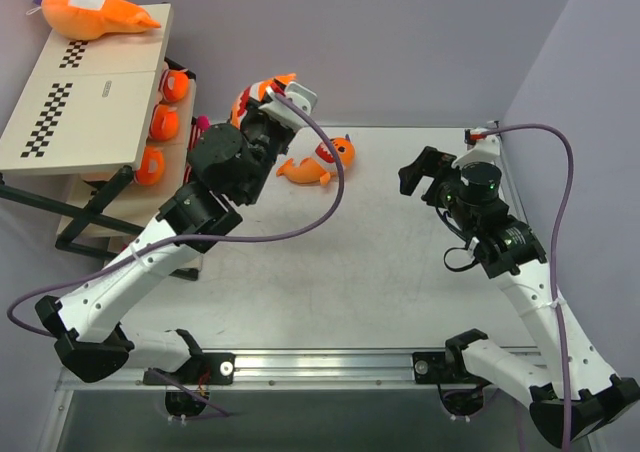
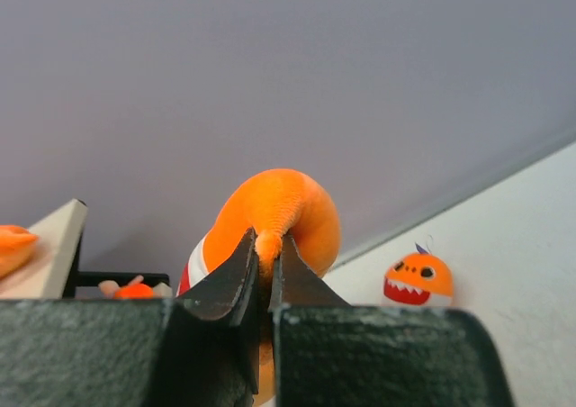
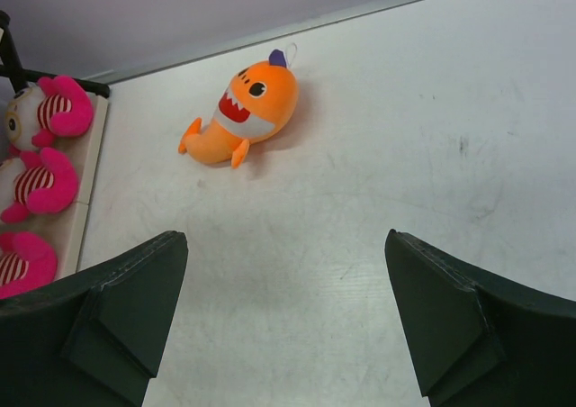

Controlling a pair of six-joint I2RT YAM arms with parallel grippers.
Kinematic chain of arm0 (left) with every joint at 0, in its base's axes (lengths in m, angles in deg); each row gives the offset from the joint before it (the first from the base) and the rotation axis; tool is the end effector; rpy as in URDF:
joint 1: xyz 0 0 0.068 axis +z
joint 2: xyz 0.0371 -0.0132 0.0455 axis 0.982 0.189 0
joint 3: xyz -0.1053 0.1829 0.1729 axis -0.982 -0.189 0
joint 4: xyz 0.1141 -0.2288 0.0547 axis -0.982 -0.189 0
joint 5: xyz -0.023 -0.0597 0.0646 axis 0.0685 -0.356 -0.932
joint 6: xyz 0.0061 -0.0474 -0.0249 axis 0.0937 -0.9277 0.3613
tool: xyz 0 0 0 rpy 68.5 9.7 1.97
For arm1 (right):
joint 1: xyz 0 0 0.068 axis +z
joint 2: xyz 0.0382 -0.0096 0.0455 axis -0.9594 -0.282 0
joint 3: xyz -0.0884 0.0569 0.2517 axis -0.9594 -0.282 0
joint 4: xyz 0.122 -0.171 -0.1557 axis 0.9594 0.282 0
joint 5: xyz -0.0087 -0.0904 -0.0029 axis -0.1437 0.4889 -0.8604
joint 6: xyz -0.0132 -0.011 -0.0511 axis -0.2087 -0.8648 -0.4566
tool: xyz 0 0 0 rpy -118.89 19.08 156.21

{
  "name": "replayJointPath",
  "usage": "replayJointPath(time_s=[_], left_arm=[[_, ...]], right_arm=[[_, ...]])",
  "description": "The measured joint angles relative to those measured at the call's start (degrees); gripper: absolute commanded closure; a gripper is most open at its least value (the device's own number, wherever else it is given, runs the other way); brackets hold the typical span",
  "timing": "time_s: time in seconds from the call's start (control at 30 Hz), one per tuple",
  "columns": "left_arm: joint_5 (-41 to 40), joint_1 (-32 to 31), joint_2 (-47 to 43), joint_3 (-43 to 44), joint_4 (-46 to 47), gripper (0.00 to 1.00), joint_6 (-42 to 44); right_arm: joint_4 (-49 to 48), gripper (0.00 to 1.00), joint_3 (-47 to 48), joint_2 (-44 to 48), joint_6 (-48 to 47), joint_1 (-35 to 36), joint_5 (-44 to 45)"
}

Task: Place and organize the stuffed toys onto the shelf
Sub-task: Place the stuffed toy onto shelf

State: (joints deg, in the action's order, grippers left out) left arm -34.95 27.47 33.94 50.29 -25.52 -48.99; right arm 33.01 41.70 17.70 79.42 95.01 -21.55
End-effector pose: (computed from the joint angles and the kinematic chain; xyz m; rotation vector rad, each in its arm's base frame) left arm 0.1843 -0.2040 0.5121 0.5147 1.2899 0.0247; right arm 0.1983 0.0747 0.4125 0.1284 1.6694 0.5562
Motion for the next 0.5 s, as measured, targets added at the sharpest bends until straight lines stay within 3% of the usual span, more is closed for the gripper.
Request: replayJointPath(time_s=[0.2, 0.5], left_arm=[[-0.4, 3.5, 3.2, 15.8, -5.3, 0.97, 1.7], [-4.7, 12.0, 5.6, 29.7, -8.5, 0.97, 8.2]], right_arm=[[1.1, 0.03, -1.1, 0.3, -0.3, 0.0, 0.0], [1.1, 0.04, -2.0, 0.3, -0.6, -0.1, -1.3]])
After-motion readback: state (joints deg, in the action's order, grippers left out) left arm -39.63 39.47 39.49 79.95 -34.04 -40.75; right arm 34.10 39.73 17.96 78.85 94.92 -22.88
